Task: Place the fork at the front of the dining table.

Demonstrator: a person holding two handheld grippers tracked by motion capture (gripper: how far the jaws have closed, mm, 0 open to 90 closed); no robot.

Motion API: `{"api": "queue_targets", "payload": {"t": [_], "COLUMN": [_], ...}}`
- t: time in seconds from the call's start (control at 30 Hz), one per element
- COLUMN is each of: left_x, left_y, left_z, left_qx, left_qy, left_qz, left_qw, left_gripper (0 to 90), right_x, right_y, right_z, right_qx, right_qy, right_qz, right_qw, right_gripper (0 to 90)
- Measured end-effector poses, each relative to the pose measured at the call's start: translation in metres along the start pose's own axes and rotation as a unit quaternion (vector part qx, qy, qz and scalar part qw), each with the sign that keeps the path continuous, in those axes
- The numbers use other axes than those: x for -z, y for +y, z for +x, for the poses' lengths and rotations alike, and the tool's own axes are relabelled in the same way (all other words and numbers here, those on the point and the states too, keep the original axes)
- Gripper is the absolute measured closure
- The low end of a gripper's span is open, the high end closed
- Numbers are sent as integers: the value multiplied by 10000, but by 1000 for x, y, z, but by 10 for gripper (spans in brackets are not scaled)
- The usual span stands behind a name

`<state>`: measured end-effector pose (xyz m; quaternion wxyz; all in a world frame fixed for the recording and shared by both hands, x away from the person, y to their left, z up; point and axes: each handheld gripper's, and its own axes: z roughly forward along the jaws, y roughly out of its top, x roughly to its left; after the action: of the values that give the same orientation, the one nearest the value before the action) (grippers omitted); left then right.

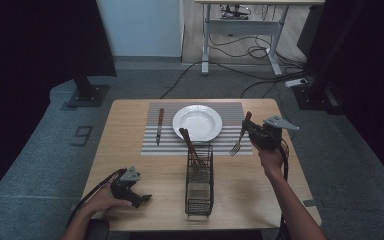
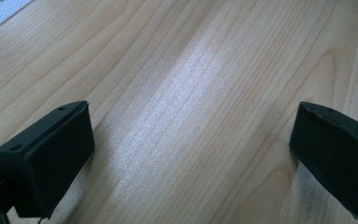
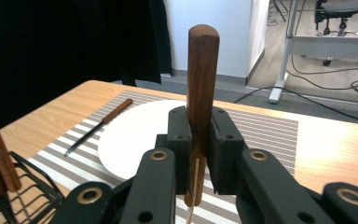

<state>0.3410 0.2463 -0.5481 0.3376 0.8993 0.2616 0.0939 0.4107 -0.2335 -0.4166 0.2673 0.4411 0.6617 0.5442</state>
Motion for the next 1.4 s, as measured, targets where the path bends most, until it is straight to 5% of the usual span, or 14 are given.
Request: {"api": "queue_targets", "payload": {"t": [0.7,1.4], "left_x": [0,0], "left_y": [0,0], "left_z": [0,0], "left_qx": [5,2], "left_qy": [3,2], "left_qz": [-4,-4], "left_qw": [10000,10000], "left_gripper": [0,0], "right_x": [-19,-55], "right_y": [-8,2], "right_z": [-9,-20], "right_qx": [150,378], "right_qy": [-202,-526], "right_qz": [296,650], "right_qw": [9992,9958], "right_gripper": [804,803]}}
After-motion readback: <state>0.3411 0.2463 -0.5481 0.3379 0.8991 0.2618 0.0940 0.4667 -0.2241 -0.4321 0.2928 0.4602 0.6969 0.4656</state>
